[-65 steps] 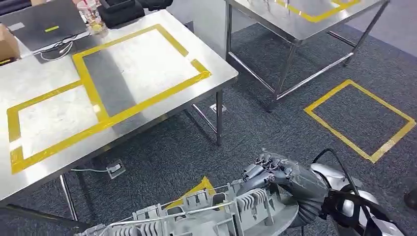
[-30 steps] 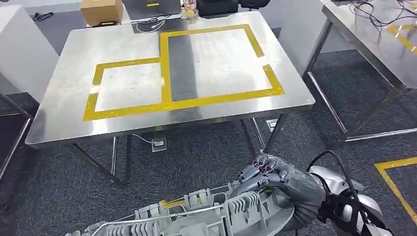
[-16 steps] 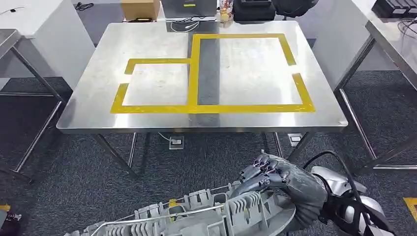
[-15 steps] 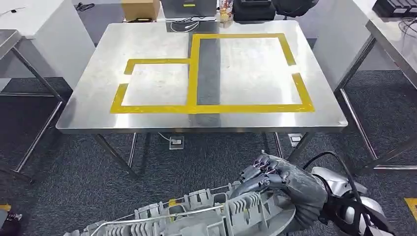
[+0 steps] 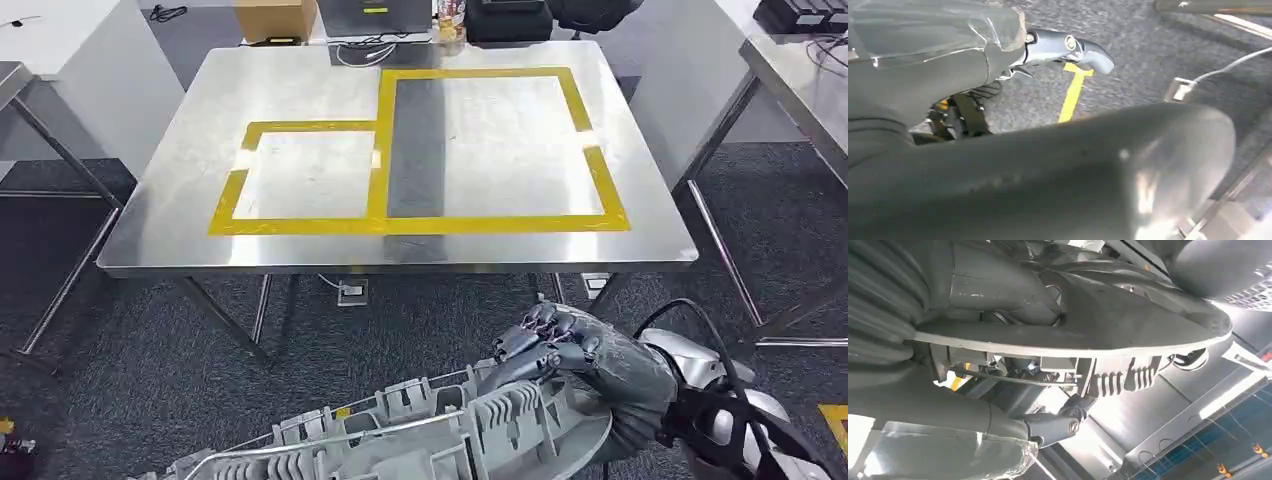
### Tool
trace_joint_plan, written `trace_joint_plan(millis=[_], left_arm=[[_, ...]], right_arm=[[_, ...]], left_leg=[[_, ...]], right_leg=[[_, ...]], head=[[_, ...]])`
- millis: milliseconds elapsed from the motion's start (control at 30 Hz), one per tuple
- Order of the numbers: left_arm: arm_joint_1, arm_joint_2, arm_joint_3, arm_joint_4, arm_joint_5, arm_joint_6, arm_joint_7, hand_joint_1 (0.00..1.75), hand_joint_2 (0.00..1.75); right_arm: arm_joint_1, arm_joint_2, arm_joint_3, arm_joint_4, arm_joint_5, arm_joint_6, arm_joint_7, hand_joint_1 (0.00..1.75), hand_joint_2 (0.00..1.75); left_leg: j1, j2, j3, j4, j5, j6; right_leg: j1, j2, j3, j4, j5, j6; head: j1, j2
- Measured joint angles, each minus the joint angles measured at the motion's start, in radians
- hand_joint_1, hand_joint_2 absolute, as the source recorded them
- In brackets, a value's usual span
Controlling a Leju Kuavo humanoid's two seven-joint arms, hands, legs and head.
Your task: Take the parts from the cabinet and place them on the table.
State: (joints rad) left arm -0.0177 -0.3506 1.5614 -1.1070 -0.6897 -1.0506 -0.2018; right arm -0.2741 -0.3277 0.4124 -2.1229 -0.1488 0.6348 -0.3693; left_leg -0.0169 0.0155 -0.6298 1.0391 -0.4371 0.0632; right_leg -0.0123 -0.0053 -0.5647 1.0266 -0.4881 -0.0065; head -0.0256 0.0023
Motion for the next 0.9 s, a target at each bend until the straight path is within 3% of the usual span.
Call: trace_joint_plan(millis=[67, 100, 133, 167, 233, 267, 300, 333, 367, 433, 500, 567, 600, 667, 767, 800, 833, 900], left_arm=[[0.001, 0.003, -0.001, 0.000, -0.002, -0.002, -0.004, 0.00, 0.00], [0.000, 0.003, -0.001, 0.000, -0.002, -0.003, -0.005, 0.00, 0.00], [0.001, -0.001, -0.002, 0.000, -0.003, -0.004, -0.006, 0.00, 0.00], [0.000, -0.003, -0.003, 0.000, -0.003, -0.005, -0.008, 0.00, 0.00], [-0.003, -0.006, -0.004, 0.002, -0.007, -0.005, -0.008, 0.00, 0.00], [-0.003, -0.007, -0.004, 0.002, -0.007, -0.006, -0.008, 0.00, 0.00], [-0.003, -0.007, -0.004, 0.002, -0.008, -0.006, -0.008, 0.00, 0.00], [-0.002, -0.007, -0.004, 0.003, -0.009, -0.006, -0.008, 0.00, 0.00], [-0.002, -0.007, -0.003, 0.003, -0.012, -0.007, -0.008, 0.00, 0.00], [-0.002, -0.007, -0.004, 0.005, -0.012, -0.007, -0.010, 0.00, 0.00], [-0.002, -0.006, -0.004, 0.005, -0.013, -0.008, -0.011, 0.00, 0.00], [-0.002, -0.006, -0.003, 0.006, -0.013, -0.008, -0.011, 0.00, 0.00], [-0.002, -0.006, -0.004, 0.006, -0.013, -0.008, -0.011, 0.00, 0.00], [-0.002, -0.003, -0.004, 0.006, -0.013, -0.008, -0.013, 0.00, 0.00], [-0.002, -0.002, -0.004, 0.006, -0.013, -0.010, -0.016, 0.00, 0.00], [-0.002, -0.002, -0.003, 0.007, -0.013, -0.010, -0.018, 0.00, 0.00], [-0.001, -0.002, -0.003, 0.008, -0.014, -0.010, -0.018, 0.00, 0.00], [-0.002, -0.002, -0.003, 0.008, -0.014, -0.010, -0.019, 0.00, 0.00]], right_arm=[[-0.001, 0.002, -0.002, 0.000, -0.005, 0.000, 0.002, 1.75, 1.75], [-0.002, 0.002, -0.005, -0.003, -0.006, 0.000, 0.002, 1.75, 1.75], [-0.002, 0.001, -0.008, -0.006, -0.006, 0.000, 0.003, 1.75, 1.75], [-0.007, 0.001, -0.012, -0.006, -0.009, 0.000, 0.003, 1.75, 1.75], [-0.009, 0.001, -0.014, -0.006, -0.012, 0.000, 0.003, 1.75, 1.75], [-0.008, 0.002, -0.014, -0.006, -0.012, 0.000, 0.003, 1.75, 1.75], [-0.009, 0.002, -0.014, -0.006, -0.013, 0.001, 0.003, 1.75, 1.75], [-0.009, 0.002, -0.014, -0.006, -0.013, 0.002, 0.003, 1.75, 1.75], [-0.011, 0.001, -0.015, -0.006, -0.015, 0.002, 0.003, 1.75, 1.75], [-0.019, -0.001, -0.016, -0.006, -0.021, 0.003, 0.005, 1.75, 1.75], [-0.024, -0.001, -0.016, -0.005, -0.026, 0.003, 0.007, 1.75, 1.75], [-0.028, -0.002, -0.016, -0.005, -0.027, 0.003, 0.008, 1.75, 1.75], [-0.029, -0.003, -0.017, -0.005, -0.026, 0.003, 0.009, 1.75, 1.75], [-0.033, -0.003, -0.018, -0.005, -0.027, 0.003, 0.010, 1.75, 1.75], [-0.037, -0.002, -0.016, -0.005, -0.032, 0.005, 0.010, 1.75, 1.75], [-0.036, -0.002, -0.016, -0.005, -0.034, 0.005, 0.011, 1.75, 1.75], [-0.036, -0.002, -0.015, -0.005, -0.035, 0.005, 0.011, 1.75, 1.75], [-0.038, -0.002, -0.014, -0.005, -0.038, 0.006, 0.011, 1.75, 1.75]], left_leg=[[-0.006, -0.003, 0.000, -0.004, -0.003, 0.004], [-0.005, -0.006, 0.026, -0.029, 0.002, 0.006], [0.006, -0.008, 0.048, -0.055, 0.016, -0.002], [0.008, -0.010, 0.058, -0.067, 0.018, 0.003], [0.009, -0.014, 0.063, -0.067, 0.014, 0.003], [0.009, -0.018, 0.063, -0.067, 0.011, 0.003], [0.009, -0.022, 0.065, -0.065, 0.008, 0.000], [0.010, -0.026, 0.069, -0.064, 0.003, -0.003], [0.012, -0.031, 0.075, -0.061, -0.003, -0.008], [0.016, -0.036, 0.083, -0.046, -0.021, -0.021], [0.008, -0.040, 0.076, -0.028, -0.040, -0.036], [0.011, -0.039, 0.078, -0.031, -0.044, -0.040], [0.012, -0.038, 0.079, -0.030, -0.048, -0.044], [0.017, -0.031, 0.061, 0.021, -0.079, -0.057], [0.027, -0.024, -0.077, 0.259, -0.164, -0.073], [0.028, -0.021, -0.110, 0.301, -0.164, -0.074], [0.029, -0.021, -0.117, 0.291, -0.136, -0.073], [0.029, -0.021, -0.062, 0.139, -0.028, -0.063]], right_leg=[[-0.002, -0.005, 0.003, -0.007, 0.000, 0.009], [0.006, -0.006, 0.013, -0.018, -0.001, 0.017], [0.004, -0.005, 0.007, 0.003, -0.008, 0.015], [0.004, 0.000, -0.014, 0.049, -0.029, 0.010], [0.001, 0.002, -0.098, 0.195, -0.079, 0.008], [-0.002, 0.002, -0.147, 0.269, -0.099, 0.012], [-0.004, 0.002, -0.173, 0.296, -0.095, 0.020], [-0.009, 0.002, -0.168, 0.265, -0.069, 0.034], [-0.013, 0.002, -0.142, 0.196, -0.028, 0.048], [-0.021, 0.002, -0.061, 0.012, 0.058, 0.069], [-0.015, 0.004, -0.049, -0.006, 0.058, 0.039], [-0.010, 0.004, -0.049, -0.006, 0.054, 0.026], [-0.015, 0.005, -0.046, -0.007, 0.052, 0.020], [-0.022, 0.005, -0.032, -0.009, 0.044, 0.003], [-0.019, 0.005, -0.023, -0.009, 0.034, -0.004], [-0.019, 0.005, -0.020, -0.008, 0.029, -0.004], [-0.018, 0.006, -0.013, -0.008, 0.025, -0.003], [-0.016, 0.006, 0.007, -0.009, 0.013, -0.001]], head=[[-0.003, 0.000], [-0.004, 0.000], [0.000, 0.000], [0.000, 0.000], [0.004, 0.000], [0.003, 0.000], [0.003, 0.000], [0.003, 0.000], [0.003, 0.000], [0.004, 0.000], [0.003, 0.000], [0.004, 0.000], [0.004, 0.000], [-0.001, 0.000], [-0.002, 0.000], [-0.001, 0.000], [-0.002, 0.000], [-0.002, 0.000]])
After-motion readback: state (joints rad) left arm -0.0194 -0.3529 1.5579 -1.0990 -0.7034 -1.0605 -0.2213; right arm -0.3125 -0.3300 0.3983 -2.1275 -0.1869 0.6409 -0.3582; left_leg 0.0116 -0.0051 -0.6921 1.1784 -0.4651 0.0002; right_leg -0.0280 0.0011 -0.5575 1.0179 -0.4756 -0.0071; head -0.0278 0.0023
